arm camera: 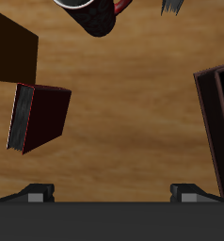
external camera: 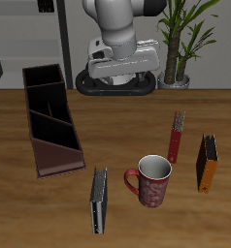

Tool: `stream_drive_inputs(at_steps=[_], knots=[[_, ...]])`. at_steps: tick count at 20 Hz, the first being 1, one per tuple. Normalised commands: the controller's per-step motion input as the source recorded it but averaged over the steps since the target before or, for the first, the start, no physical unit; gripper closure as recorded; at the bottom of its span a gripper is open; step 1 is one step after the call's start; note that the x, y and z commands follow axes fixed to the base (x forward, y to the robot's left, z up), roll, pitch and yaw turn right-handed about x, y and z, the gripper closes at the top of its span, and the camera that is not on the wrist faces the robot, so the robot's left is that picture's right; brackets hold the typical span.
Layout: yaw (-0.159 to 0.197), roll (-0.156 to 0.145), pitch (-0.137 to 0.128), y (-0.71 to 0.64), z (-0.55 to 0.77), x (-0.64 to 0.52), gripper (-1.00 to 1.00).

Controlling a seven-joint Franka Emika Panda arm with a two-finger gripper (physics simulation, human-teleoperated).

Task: Place the orange book into the right desk caddy's left compartment and place the red mug into the right desk caddy's right compartment

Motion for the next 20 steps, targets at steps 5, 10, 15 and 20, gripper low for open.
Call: stream_drive_inputs(at_steps=[5,10,15,20], knots=[[0.006,-0.028,-0.079,0.29,0.19,0.1,-1.0],[0.04,-0.03,-0.055,0.37,0.13,0.21,-1.0],[0.046,-0.012,-0.06,0.46,0.14,0.27,-1.0],[0.004,-0.026,-0.022,0.24,0.09,0.21,-1.0]])
